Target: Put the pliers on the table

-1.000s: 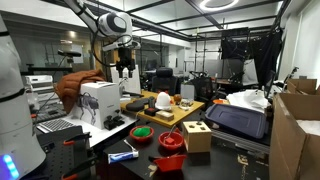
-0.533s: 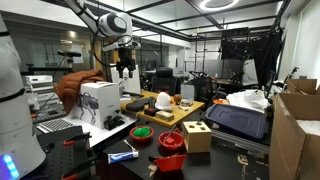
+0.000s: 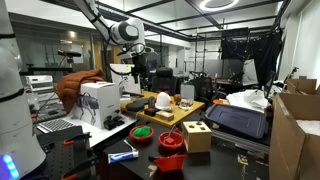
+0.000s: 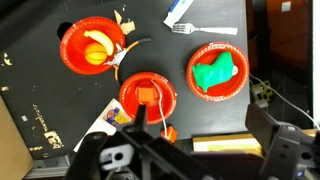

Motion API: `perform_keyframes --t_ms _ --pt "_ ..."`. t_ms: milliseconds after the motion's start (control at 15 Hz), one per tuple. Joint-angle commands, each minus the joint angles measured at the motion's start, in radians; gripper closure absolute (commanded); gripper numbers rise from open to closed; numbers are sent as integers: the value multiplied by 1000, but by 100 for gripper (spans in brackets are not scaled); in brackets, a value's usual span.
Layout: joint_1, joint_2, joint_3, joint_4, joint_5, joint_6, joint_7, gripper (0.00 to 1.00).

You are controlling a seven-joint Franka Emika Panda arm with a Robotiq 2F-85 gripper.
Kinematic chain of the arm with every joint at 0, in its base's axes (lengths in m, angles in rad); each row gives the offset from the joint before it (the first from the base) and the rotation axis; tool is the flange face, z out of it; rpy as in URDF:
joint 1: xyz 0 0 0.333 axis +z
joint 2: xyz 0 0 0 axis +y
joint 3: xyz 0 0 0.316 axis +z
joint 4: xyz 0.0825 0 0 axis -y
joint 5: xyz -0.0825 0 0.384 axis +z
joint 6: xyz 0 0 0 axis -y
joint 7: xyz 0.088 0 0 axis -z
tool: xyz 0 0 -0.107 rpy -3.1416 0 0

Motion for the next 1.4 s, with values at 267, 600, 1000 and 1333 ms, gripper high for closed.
perform_keyframes --t_ms 267,600,1000,1333 --pt "3 335 -59 203 30 161 112 0" --pt "-10 456 -52 254 169 204 124 0" --pt "-27 554 -40 183 385 356 168 0" --pt "-23 585 -55 53 526 493 273 0"
